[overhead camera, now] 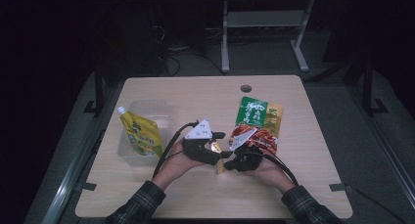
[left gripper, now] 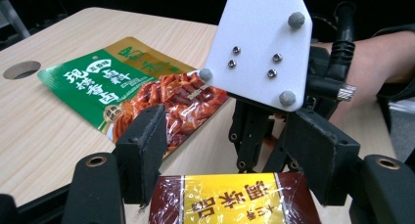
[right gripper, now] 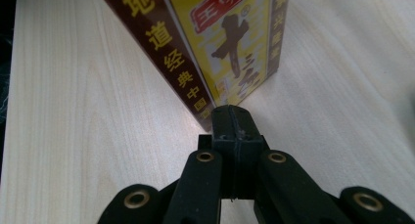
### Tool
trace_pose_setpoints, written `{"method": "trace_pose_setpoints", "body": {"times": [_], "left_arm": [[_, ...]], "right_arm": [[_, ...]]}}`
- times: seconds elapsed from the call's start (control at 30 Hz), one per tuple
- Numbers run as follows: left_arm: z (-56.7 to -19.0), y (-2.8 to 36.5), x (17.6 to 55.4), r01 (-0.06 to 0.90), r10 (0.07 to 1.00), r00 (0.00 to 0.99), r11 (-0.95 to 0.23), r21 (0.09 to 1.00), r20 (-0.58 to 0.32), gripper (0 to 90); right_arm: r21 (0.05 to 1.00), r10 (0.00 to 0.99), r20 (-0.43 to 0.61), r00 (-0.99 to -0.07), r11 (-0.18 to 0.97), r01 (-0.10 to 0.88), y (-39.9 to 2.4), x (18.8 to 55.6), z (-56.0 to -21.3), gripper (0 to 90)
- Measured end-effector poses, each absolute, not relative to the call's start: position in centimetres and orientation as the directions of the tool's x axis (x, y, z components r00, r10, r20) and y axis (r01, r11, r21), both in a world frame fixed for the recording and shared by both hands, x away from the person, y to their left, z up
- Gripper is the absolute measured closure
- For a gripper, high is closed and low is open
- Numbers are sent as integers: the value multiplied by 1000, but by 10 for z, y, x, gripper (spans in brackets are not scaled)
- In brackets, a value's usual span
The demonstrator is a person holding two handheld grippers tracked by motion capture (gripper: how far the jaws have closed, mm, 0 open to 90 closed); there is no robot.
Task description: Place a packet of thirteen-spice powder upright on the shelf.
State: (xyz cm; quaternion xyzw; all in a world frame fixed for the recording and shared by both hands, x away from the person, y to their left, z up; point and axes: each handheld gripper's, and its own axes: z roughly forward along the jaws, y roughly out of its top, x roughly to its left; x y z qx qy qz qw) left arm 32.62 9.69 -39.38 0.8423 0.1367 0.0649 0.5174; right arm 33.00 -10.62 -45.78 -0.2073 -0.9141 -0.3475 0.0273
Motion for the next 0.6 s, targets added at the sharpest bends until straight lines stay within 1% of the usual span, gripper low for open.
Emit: {"method": "trace_pose_setpoints", "body": {"times": [0.2, 0.33, 0.37, 0.4, 0.47, 0.6], "left_arm": [[-386, 105, 325, 172, 312, 949, -394, 903, -45, 305], [-377, 118, 321, 169, 330, 943, -367, 915, -42, 300], [-375, 122, 319, 172, 341, 939, -361, 917, -41, 303], [-374, 126, 317, 170, 350, 936, -360, 917, -36, 310], [-373, 130, 315, 171, 351, 936, -360, 917, -37, 359], [-374, 155, 298, 198, 414, 910, -378, 905, -26, 477]], "right_arm": [[638, 377, 196, -905, 652, 410, -112, 331, -454, 899], [639, 384, 203, -901, 644, 419, -115, 331, -453, 899], [641, 386, 221, -895, 634, 432, -116, 330, -453, 900], [642, 383, 211, -899, 639, 423, -116, 330, -454, 900], [643, 381, 210, -900, 640, 421, -117, 330, -454, 900], [638, 370, 210, -905, 650, 414, -114, 327, -457, 900]]}}
